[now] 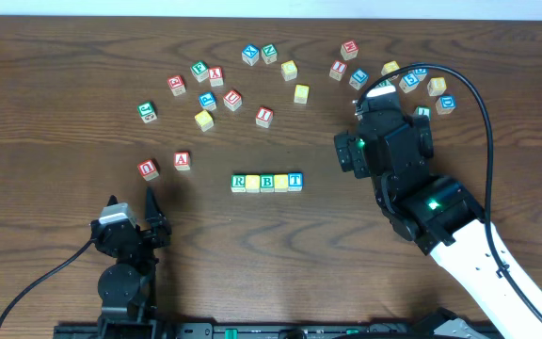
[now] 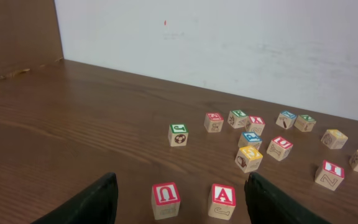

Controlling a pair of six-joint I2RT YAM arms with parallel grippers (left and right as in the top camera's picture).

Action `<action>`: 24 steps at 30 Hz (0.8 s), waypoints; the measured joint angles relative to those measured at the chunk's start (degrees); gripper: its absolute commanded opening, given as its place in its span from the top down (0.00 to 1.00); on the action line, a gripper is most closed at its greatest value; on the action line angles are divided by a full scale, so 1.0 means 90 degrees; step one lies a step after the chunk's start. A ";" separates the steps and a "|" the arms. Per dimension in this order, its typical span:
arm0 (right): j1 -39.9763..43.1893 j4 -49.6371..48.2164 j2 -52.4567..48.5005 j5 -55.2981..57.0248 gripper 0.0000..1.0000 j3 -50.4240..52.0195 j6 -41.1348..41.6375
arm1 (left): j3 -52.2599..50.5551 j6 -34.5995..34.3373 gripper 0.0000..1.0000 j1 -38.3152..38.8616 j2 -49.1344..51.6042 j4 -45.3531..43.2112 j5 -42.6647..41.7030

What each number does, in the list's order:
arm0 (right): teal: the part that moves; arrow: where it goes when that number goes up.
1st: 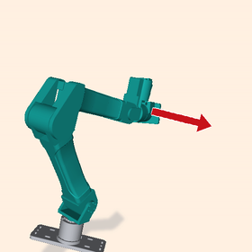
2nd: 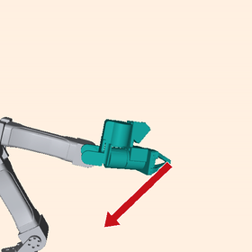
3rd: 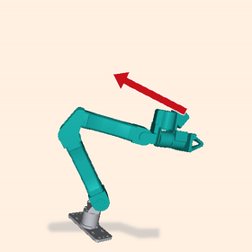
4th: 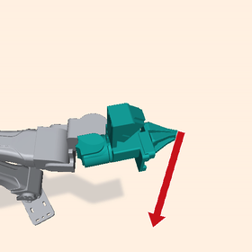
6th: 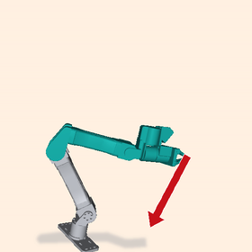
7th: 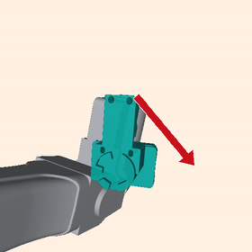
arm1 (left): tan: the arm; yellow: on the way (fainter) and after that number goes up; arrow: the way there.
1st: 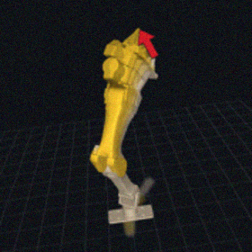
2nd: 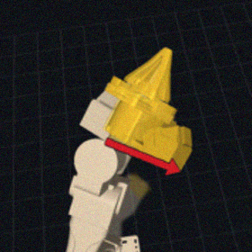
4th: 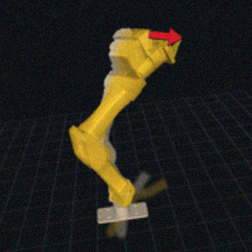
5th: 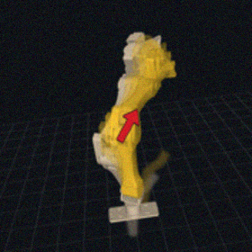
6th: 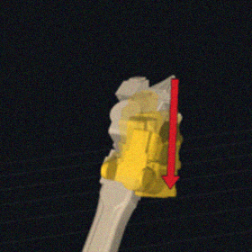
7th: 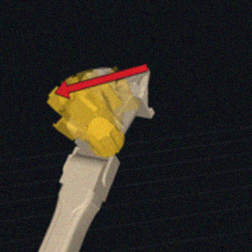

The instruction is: Spell out ROBOT

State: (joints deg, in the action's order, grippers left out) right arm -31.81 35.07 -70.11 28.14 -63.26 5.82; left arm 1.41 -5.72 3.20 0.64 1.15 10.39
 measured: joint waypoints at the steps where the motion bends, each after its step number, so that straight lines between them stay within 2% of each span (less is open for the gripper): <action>1: 0.0000 0.0029 0.0000 -0.0002 0.01 0.0000 0.0000 | 0.0000 0.0000 0.36 0.0000 0.0000 0.0000 0.0000; 8: 0.0012 0.0046 0.0000 0.0000 0.01 0.0000 0.0005 | 0.0000 0.0000 0.36 0.0000 0.0000 0.0000 0.0000; 14: 0.0270 -0.1229 0.0294 -0.0175 0.01 0.0172 0.0022 | 0.0002 0.0000 0.36 0.0000 0.0000 0.0007 -0.0002; 19: 0.0918 -0.3070 0.1273 -0.0809 0.01 0.1350 -0.0126 | 0.0002 0.0000 0.36 0.0000 0.0000 0.0012 -0.0024; 24: 0.1681 -0.4250 0.2390 -0.1542 0.01 0.3002 -0.0267 | 0.0007 0.0000 0.36 0.0000 0.0005 0.0017 -0.0024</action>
State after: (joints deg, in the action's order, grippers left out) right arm -16.69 -3.18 -48.60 14.26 -36.25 3.42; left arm 1.48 -5.72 3.20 0.69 1.30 10.17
